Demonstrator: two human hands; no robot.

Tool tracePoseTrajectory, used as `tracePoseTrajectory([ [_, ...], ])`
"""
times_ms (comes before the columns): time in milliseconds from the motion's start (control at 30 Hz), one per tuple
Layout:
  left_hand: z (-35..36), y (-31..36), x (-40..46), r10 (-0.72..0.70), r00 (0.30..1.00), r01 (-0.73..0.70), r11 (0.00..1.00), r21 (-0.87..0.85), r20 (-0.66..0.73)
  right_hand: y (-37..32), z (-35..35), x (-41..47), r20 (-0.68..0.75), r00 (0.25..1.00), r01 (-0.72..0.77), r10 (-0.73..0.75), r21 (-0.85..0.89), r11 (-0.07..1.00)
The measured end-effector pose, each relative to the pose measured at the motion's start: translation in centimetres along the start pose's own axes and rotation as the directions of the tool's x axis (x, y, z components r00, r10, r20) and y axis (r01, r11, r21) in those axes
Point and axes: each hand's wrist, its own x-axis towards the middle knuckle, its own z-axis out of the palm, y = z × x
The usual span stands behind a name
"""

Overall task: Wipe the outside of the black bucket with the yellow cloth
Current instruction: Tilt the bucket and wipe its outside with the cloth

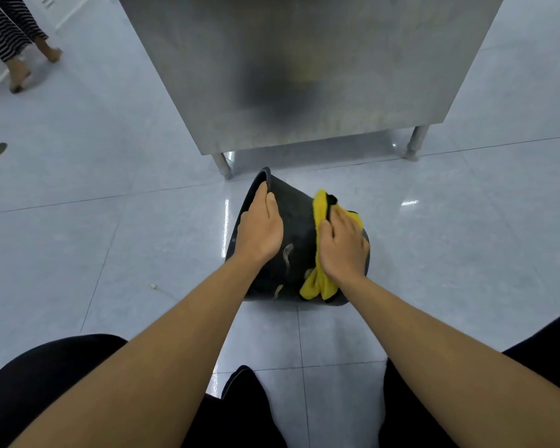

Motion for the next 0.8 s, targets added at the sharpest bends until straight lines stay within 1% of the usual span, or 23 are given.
tracePoseTrajectory([
  [67, 0.4, 0.0, -0.1, 0.019, 1.000, -0.019, 1.000, 0.010, 0.002, 0.9, -0.4, 0.2, -0.001, 0.992, -0.126, 0.126, 0.015, 0.992],
  [100, 0.7, 0.1, -0.1, 0.029, 1.000, -0.029, 0.999, 0.028, 0.001, 0.9, -0.5, 0.2, -0.018, 0.988, -0.152, 0.152, 0.017, 0.988],
  [133, 0.8, 0.2, -0.1, 0.035, 0.999, -0.035, 0.998, 0.043, -0.004, 0.5, -0.3, -0.1, -0.050, 0.988, -0.145, 0.145, 0.013, 0.989],
  [167, 0.9, 0.3, 0.0, 0.042, 0.999, -0.041, 0.998, 0.049, -0.013, -0.2, -0.1, -0.5, -0.092, 0.991, -0.095, 0.096, 0.017, 0.995],
  [233, 0.9, 0.7, 0.3, 0.039, 0.999, -0.037, 0.998, 0.050, -0.029, -2.3, 0.5, -1.4, -0.161, 0.982, 0.110, -0.094, 0.096, 0.989],
  [300, 0.9, 1.1, 0.6, 0.021, 0.999, -0.019, 0.998, 0.056, -0.040, -4.2, 1.0, -2.1, -0.182, 0.949, 0.295, -0.258, 0.217, 0.931],
  [333, 0.9, 1.3, 0.7, 0.017, 0.999, -0.014, 0.999, 0.052, -0.047, -4.6, 1.1, -2.2, -0.180, 0.933, 0.349, -0.311, 0.238, 0.906],
  [400, 0.8, 1.3, 0.9, 0.015, 0.999, -0.014, 0.999, 0.034, -0.051, -4.4, 1.0, -1.8, -0.164, 0.912, 0.401, -0.375, 0.179, 0.898],
  [433, 0.7, 1.3, 1.0, 0.008, 0.999, -0.007, 1.000, 0.027, -0.042, -3.7, 0.8, -1.4, -0.141, 0.920, 0.383, -0.366, 0.121, 0.916],
  [467, 0.6, 1.3, 1.1, -0.009, 1.000, 0.009, 1.000, 0.020, -0.027, -2.9, 0.7, -1.0, -0.102, 0.943, 0.323, -0.317, 0.058, 0.944],
  [533, 0.5, 1.3, 1.4, -0.066, 0.998, 0.066, 0.998, -0.018, 0.006, -0.9, 0.4, -0.5, -0.002, 0.990, 0.142, -0.142, -0.048, 0.989],
  [600, 0.4, 1.2, 1.5, -0.130, 0.990, 0.132, 0.990, -0.040, 0.049, 0.7, 0.0, 0.1, 0.041, 0.999, 0.001, 0.003, -0.093, 0.996],
  [667, 0.3, 0.9, 1.6, -0.138, 0.983, 0.142, 0.990, -0.022, 0.118, 1.3, -0.5, 0.7, 0.020, 0.995, -0.091, 0.093, -0.098, 0.991],
  [733, 0.0, 0.4, 1.6, -0.093, 0.976, 0.102, 0.994, -0.034, 0.199, 1.5, -0.9, 1.0, -0.032, 0.988, -0.154, 0.151, -0.096, 0.983],
  [800, -0.4, 0.2, 1.5, -0.037, 0.964, 0.067, 0.992, -0.106, 0.264, 1.3, -1.0, 0.8, -0.077, 0.986, -0.155, 0.151, -0.047, 0.987],
])
